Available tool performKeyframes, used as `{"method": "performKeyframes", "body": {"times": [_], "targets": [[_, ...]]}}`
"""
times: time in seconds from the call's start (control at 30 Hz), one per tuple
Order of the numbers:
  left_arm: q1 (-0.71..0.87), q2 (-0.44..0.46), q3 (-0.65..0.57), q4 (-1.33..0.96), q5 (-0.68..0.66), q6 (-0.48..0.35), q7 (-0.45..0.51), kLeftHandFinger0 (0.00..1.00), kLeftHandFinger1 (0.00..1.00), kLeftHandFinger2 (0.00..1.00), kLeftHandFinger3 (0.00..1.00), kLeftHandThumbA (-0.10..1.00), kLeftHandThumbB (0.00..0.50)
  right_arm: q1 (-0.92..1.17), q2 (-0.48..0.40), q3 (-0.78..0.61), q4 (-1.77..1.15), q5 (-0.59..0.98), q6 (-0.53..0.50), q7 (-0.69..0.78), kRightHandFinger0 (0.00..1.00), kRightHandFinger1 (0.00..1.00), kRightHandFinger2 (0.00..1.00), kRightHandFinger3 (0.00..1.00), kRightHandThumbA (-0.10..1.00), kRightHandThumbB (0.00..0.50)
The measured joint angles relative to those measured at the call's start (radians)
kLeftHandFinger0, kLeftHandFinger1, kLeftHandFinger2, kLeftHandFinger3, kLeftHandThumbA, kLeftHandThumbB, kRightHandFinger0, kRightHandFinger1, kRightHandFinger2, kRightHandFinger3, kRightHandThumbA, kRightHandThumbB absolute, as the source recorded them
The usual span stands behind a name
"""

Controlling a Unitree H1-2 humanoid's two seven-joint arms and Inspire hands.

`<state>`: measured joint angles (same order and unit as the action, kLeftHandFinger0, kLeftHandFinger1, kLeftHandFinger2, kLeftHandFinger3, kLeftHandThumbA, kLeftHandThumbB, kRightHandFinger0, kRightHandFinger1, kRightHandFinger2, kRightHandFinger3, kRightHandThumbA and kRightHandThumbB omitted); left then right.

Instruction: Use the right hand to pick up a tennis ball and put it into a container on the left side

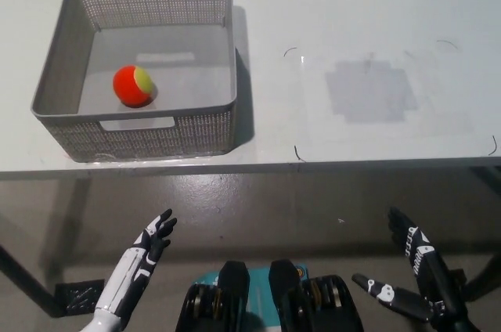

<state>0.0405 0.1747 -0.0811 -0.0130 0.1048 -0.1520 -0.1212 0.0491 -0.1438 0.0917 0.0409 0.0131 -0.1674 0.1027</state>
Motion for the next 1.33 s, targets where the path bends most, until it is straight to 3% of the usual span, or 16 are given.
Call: {"method": "performKeyframes", "body": {"times": [0.53,0.93,1.33], "targets": [[0.010,-0.001,-0.001,0.000,0.000,-0.008,0.000,1.00,1.00,1.00,1.00,1.00,0.188,-0.002,0.000,-0.001,0.001,0.016,-0.007,0.030,1.00,1.00,1.00,1.00,1.00,0.305],[0.014,-0.001,-0.007,-0.001,0.001,-0.009,0.000,1.00,1.00,1.00,1.00,1.00,0.211,-0.003,0.000,-0.002,0.002,0.016,-0.006,0.039,1.00,1.00,1.00,1.00,1.00,0.303],[0.014,-0.001,-0.013,-0.003,0.002,-0.009,0.000,1.00,1.00,1.00,1.00,1.00,0.184,-0.003,-0.007,-0.002,0.002,0.012,-0.002,0.045,1.00,1.00,1.00,1.00,1.00,0.252]]}}
